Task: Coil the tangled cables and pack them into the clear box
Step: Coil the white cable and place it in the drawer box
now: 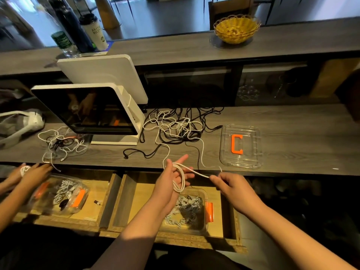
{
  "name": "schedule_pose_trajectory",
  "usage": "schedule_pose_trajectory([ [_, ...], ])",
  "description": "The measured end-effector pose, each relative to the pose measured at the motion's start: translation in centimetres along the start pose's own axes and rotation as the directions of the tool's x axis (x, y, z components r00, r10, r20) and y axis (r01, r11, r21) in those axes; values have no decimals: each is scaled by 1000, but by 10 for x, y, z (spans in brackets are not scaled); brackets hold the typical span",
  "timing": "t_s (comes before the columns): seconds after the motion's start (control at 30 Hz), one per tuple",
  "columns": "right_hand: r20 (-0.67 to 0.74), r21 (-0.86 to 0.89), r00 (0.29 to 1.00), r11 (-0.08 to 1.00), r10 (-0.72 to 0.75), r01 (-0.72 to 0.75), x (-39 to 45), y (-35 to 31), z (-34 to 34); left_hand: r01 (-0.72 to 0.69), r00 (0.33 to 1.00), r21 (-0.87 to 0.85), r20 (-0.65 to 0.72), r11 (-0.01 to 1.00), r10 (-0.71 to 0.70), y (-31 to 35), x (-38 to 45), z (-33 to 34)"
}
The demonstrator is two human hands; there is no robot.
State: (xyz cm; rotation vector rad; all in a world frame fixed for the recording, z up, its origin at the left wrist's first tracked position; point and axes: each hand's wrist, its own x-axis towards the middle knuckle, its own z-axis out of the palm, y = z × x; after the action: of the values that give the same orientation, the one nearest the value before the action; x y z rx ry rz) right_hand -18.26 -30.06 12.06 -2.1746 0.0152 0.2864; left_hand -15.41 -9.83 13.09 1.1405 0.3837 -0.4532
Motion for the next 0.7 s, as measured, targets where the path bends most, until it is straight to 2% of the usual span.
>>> schedule_pose_trajectory([
  [0.23, 141, 3, 989, 999, -47, 47, -7, -8, 17, -16, 1000, -431, -9, 902, 13, 11, 4, 12],
  [0.43, 226, -3, 971, 997, -73, 75, -14, -17, 28, -71, 989, -546, -146, 835, -12, 12, 16, 13],
  [0.57, 346, -63, 931, 987, -115, 146, -22, -29, 40, -107, 970, -509, -241, 854, -22, 8, 26, 5],
  [0.63, 390, -83, 912, 981, -129, 175, -27, -35, 47, -117, 964, -410, -264, 904, 5, 9, 29, 2],
  [0.7, 393, -83, 908, 977, -148, 196, -31, -40, 50, -119, 965, -239, -256, 964, 56, 7, 30, 0],
])
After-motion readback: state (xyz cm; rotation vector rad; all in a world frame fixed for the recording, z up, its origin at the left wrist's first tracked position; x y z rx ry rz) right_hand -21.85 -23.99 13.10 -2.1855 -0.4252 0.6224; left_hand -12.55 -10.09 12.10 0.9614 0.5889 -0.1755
